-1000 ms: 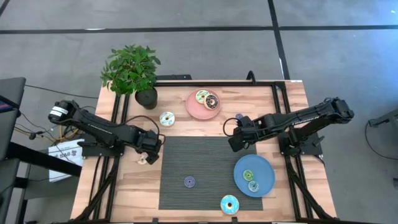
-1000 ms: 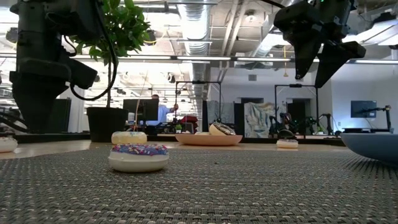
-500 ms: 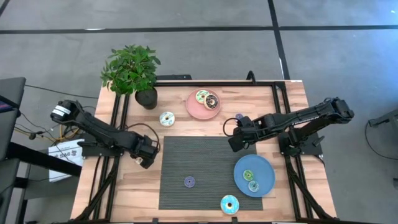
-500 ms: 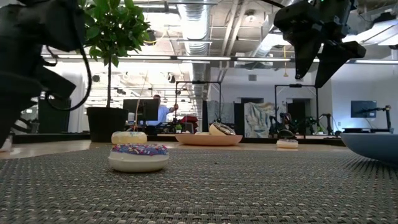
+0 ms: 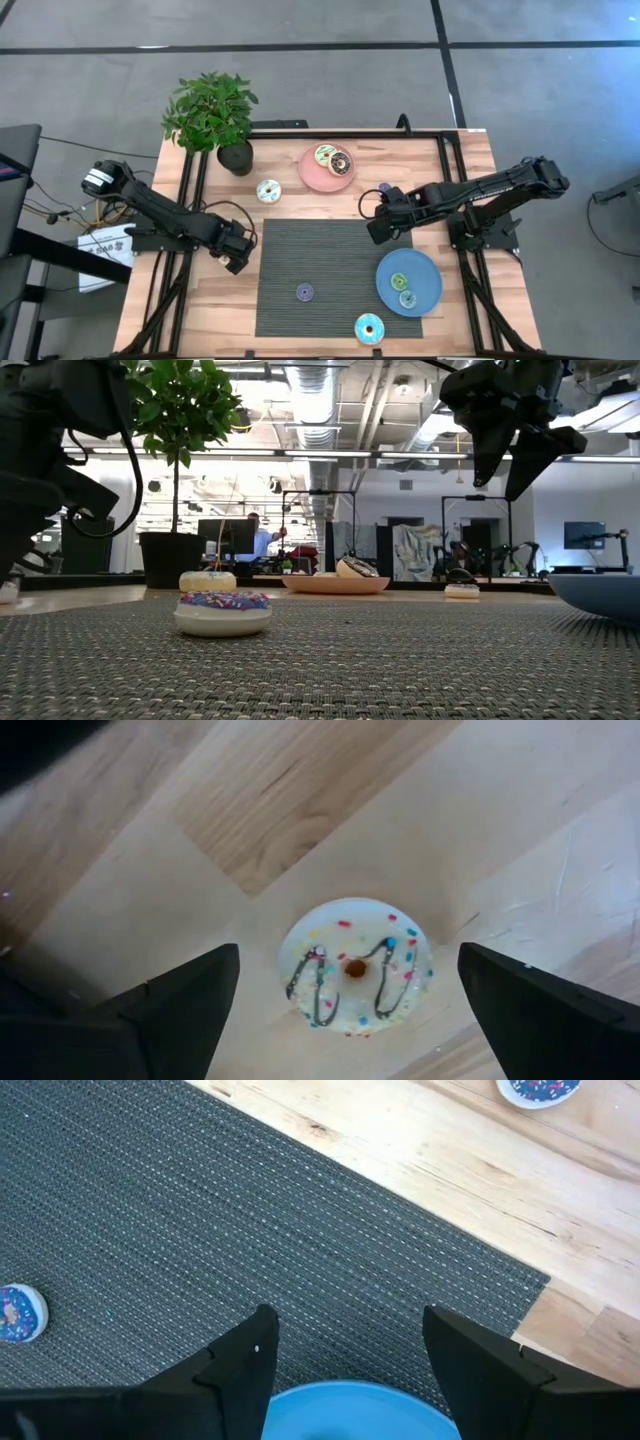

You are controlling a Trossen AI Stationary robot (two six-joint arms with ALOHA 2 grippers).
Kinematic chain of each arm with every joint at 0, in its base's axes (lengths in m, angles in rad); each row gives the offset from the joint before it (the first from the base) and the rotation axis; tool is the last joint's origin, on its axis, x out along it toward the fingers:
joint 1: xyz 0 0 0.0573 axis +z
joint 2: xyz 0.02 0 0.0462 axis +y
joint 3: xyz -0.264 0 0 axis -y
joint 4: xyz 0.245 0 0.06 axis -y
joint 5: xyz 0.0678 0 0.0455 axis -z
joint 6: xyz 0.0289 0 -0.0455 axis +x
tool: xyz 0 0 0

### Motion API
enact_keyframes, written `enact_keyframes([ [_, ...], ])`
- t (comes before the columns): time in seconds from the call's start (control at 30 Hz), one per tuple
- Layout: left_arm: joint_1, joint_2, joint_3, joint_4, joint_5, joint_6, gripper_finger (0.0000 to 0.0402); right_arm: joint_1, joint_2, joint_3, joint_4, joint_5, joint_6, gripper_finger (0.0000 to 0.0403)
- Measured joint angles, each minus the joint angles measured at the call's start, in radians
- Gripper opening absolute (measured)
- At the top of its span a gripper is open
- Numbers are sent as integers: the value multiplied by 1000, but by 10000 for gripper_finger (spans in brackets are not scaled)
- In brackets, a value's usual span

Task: Pick & Place donuts
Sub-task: Put the small white donut on the blue plate

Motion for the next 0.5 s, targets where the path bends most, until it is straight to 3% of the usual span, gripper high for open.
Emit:
enact_keyframes([
  [0.17, 0, 0, 0, 0, 2, 0, 363, 0, 0, 0, 0, 0, 6, 240],
  [0.5, 0, 0, 0, 0, 2, 0, 296, 0, 0, 0, 18, 2, 7, 240],
])
